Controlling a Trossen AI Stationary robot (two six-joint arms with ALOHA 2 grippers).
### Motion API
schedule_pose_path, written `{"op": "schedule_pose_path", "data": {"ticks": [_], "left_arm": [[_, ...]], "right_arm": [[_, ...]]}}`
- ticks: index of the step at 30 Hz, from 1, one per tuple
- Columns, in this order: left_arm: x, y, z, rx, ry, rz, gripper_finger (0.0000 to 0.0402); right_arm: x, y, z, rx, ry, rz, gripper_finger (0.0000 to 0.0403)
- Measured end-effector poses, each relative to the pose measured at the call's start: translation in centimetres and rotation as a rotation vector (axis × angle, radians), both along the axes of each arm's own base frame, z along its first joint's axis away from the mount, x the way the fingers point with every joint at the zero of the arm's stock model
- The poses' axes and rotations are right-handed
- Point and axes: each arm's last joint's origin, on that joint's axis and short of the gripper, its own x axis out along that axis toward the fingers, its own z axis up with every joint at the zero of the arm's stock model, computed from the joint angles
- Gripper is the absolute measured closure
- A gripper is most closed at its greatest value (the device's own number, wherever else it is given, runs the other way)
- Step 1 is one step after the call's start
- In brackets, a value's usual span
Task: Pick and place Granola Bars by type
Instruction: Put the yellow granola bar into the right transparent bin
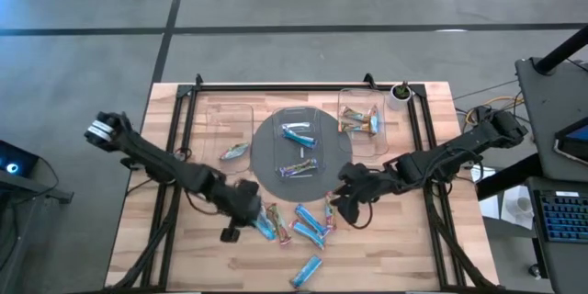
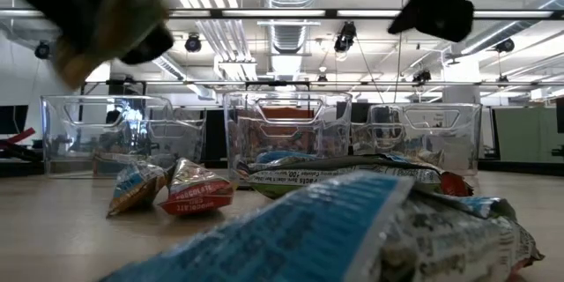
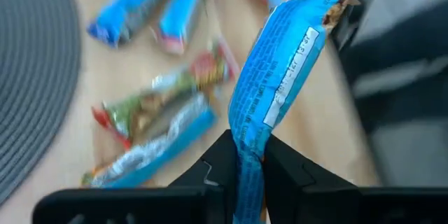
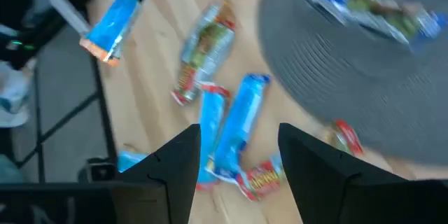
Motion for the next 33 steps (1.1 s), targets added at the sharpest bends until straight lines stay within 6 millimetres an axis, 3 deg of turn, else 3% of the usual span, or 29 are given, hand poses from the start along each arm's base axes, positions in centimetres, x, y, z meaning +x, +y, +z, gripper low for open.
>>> {"op": "schedule_pose_path", "data": {"ticks": [5,8,15,27,33], "left_arm": [[1.8,4.1,1.8,-0.328,-0.005,0.149,0.0368],[2.5,5.6,2.0,-0.417,0.001,0.198,0.0368],[3.8,6.7,2.5,-0.555,-0.051,0.258,0.0367],[5.5,8.4,1.9,-0.614,-0.101,0.370,0.0367],[6.7,8.6,2.6,-0.626,-0.147,0.367,0.0367]], "right_arm": [[0.7,0.2,0.9,-0.036,-0.125,0.052,0.0220],[1.0,0.1,1.3,-0.072,-0.180,0.027,0.0220],[1.3,0.0,1.4,-0.163,-0.224,0.015,0.0209],[1.9,-0.3,0.9,-0.328,-0.228,-0.027,0.0100],[2.5,-0.2,0.5,-0.337,-0.216,-0.027,0.0083]]}}
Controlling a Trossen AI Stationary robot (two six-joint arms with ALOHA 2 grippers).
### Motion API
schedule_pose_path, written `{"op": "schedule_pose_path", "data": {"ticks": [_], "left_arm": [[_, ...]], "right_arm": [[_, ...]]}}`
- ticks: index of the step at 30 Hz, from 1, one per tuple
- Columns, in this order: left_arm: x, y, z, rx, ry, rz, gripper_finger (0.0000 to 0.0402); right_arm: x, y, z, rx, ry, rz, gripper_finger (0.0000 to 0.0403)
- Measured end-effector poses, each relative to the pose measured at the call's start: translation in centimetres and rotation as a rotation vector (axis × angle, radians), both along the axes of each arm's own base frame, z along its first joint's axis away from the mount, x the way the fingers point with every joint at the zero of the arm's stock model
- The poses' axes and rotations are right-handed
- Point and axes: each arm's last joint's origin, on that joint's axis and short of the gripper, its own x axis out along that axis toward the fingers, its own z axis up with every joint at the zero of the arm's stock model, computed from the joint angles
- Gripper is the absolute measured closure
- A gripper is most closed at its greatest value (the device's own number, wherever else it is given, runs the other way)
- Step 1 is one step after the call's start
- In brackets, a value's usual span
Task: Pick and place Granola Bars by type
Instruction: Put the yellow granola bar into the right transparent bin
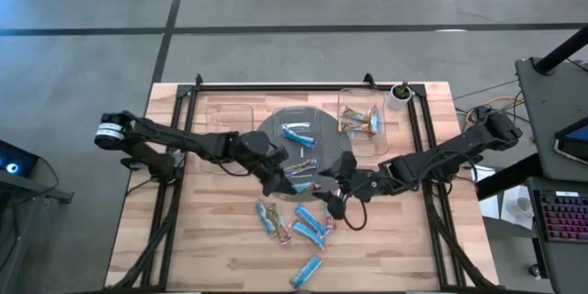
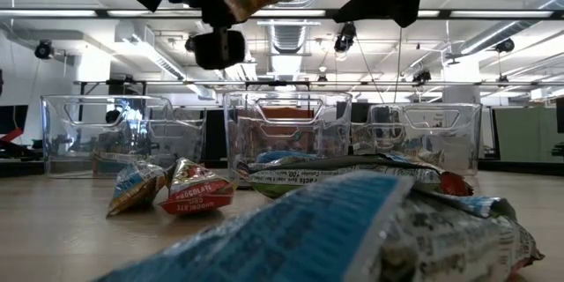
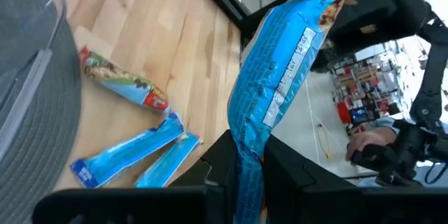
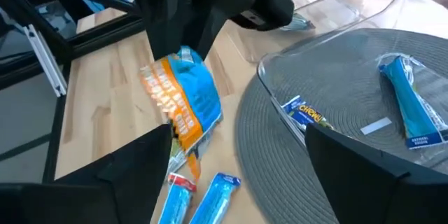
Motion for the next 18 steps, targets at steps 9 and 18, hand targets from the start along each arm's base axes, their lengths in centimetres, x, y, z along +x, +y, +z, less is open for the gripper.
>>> {"op": "schedule_pose_path", "data": {"ticks": [9,18], "left_arm": [[0.8,-0.1,-1.1,0.000,0.037,-0.004,0.0367],[1.2,0.1,-0.4,0.006,-0.032,0.018,0.0367]], "right_arm": [[0.5,-0.1,0.9,0.011,-0.022,-0.009,0.0105],[0.6,0.0,0.9,0.058,-0.021,-0.009,0.0140]]}}
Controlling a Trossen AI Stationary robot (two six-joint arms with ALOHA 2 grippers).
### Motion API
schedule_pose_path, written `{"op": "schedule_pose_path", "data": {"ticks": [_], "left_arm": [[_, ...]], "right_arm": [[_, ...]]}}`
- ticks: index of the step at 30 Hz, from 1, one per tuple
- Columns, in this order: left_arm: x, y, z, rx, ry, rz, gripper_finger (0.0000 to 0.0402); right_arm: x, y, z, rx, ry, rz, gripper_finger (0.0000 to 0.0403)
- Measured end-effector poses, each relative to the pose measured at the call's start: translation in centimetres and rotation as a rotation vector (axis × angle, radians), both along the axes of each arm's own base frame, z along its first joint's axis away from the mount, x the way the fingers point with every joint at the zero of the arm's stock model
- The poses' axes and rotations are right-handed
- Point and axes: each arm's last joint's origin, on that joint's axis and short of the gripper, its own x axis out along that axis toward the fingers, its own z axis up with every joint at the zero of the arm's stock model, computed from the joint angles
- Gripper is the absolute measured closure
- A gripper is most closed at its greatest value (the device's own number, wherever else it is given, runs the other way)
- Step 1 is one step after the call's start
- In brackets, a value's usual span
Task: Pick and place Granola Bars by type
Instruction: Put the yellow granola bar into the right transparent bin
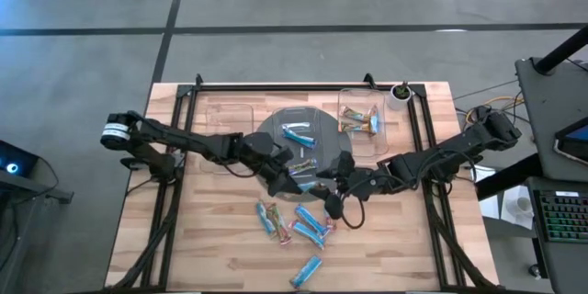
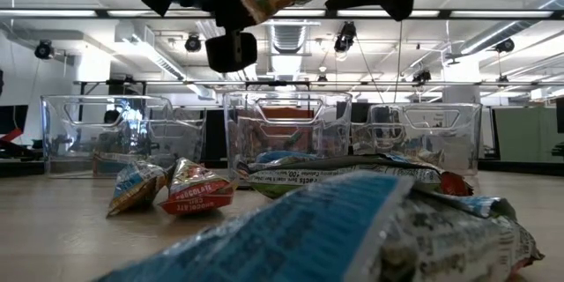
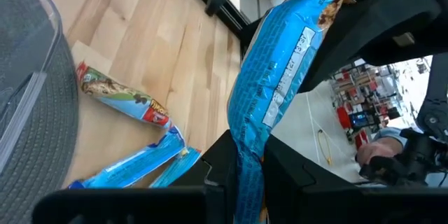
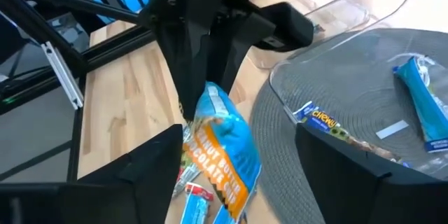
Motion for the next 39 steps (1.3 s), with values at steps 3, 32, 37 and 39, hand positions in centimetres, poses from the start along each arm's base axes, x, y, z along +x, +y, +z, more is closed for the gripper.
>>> {"op": "schedule_pose_path", "data": {"ticks": [3,32,37,39], "left_arm": [[0.0,0.0,0.0,0.000,-0.002,0.001,0.0367],[0.0,-0.1,-0.3,0.075,0.043,0.112,0.0320],[0.3,-0.3,0.6,0.124,0.017,0.136,0.0261],[0.3,-0.3,0.7,0.145,0.035,0.132,0.0240]], "right_arm": [[0.0,0.0,0.0,0.005,-0.001,-0.002,0.0154],[0.1,-0.3,-0.2,-0.011,0.008,-0.001,0.0346],[0.1,-0.3,-0.1,-0.010,0.003,-0.002,0.0341],[0.1,-0.3,-0.1,-0.010,0.004,-0.002,0.0342]]}}
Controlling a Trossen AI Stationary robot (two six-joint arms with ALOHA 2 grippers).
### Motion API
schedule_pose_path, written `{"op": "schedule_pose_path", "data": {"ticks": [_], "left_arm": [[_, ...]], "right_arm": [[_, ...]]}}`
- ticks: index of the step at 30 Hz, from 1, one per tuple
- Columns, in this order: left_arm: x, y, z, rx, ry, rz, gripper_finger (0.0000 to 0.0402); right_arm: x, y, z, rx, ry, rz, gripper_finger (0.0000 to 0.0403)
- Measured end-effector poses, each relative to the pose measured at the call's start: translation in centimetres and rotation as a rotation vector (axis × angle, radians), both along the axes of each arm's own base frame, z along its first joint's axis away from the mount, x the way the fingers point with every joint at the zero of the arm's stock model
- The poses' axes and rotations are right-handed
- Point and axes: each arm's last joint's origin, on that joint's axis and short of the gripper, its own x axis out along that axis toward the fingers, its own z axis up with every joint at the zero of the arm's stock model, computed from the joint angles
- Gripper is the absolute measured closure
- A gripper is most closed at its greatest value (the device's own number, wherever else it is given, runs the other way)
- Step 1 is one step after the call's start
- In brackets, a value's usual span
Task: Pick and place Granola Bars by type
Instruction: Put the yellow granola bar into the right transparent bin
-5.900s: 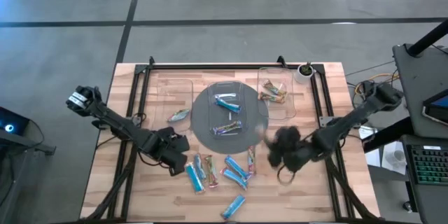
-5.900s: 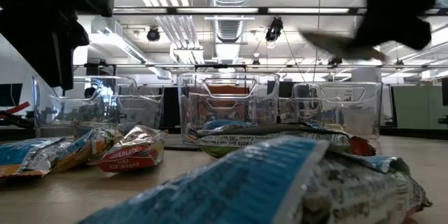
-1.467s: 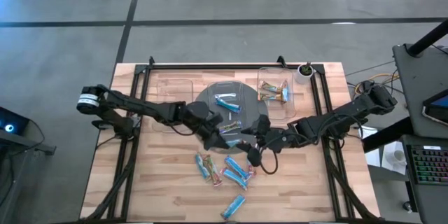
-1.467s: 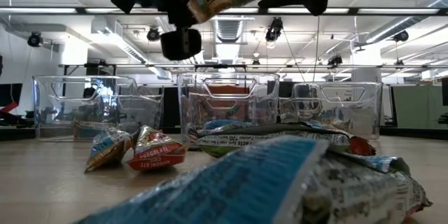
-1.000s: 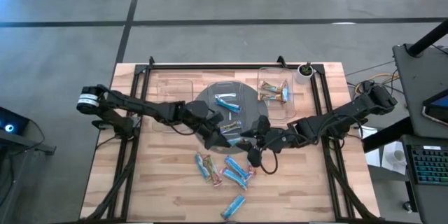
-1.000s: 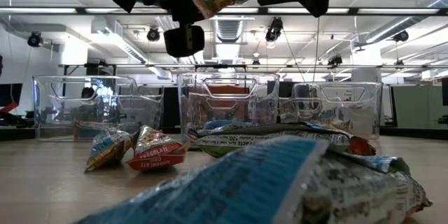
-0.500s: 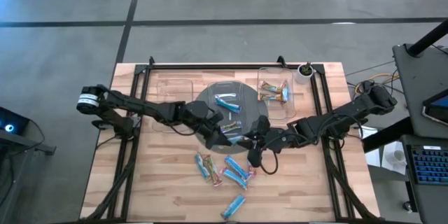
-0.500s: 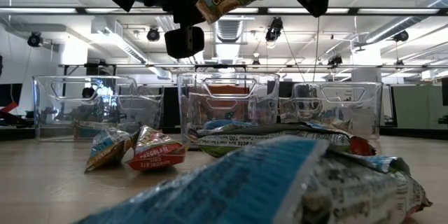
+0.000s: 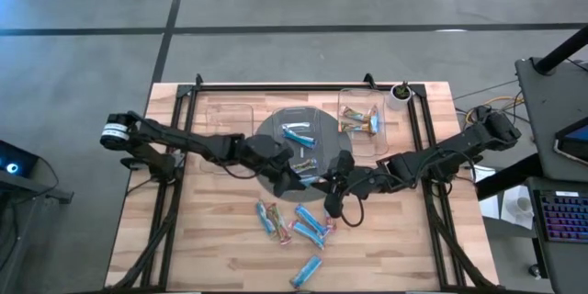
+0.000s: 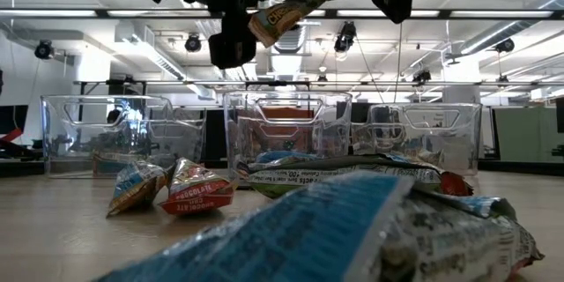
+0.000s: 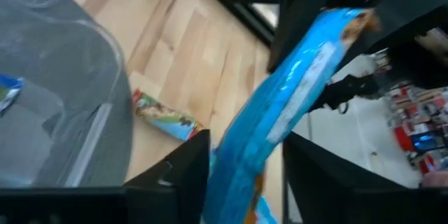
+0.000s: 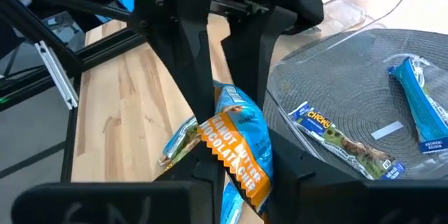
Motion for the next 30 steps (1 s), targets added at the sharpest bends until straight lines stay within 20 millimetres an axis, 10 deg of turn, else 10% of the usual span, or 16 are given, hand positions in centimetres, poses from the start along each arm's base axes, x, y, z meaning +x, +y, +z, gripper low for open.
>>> {"op": "schedule_pose_path", "data": {"ticks": [12,20,30], "left_arm": [[-2.1,-0.7,0.6,0.119,0.119,-0.030,0.0204],[-2.7,-2.8,0.7,0.160,0.132,-0.025,0.0204],[-3.2,-5.2,0.6,0.146,0.149,-0.027,0.0204]], "right_arm": [[-4.0,-2.5,0.3,-0.134,0.135,-0.397,0.0346],[-8.9,-7.6,0.3,-0.069,0.314,-0.782,0.0346],[-9.2,-15.2,-1.3,0.084,0.604,-0.752,0.0323]]}}
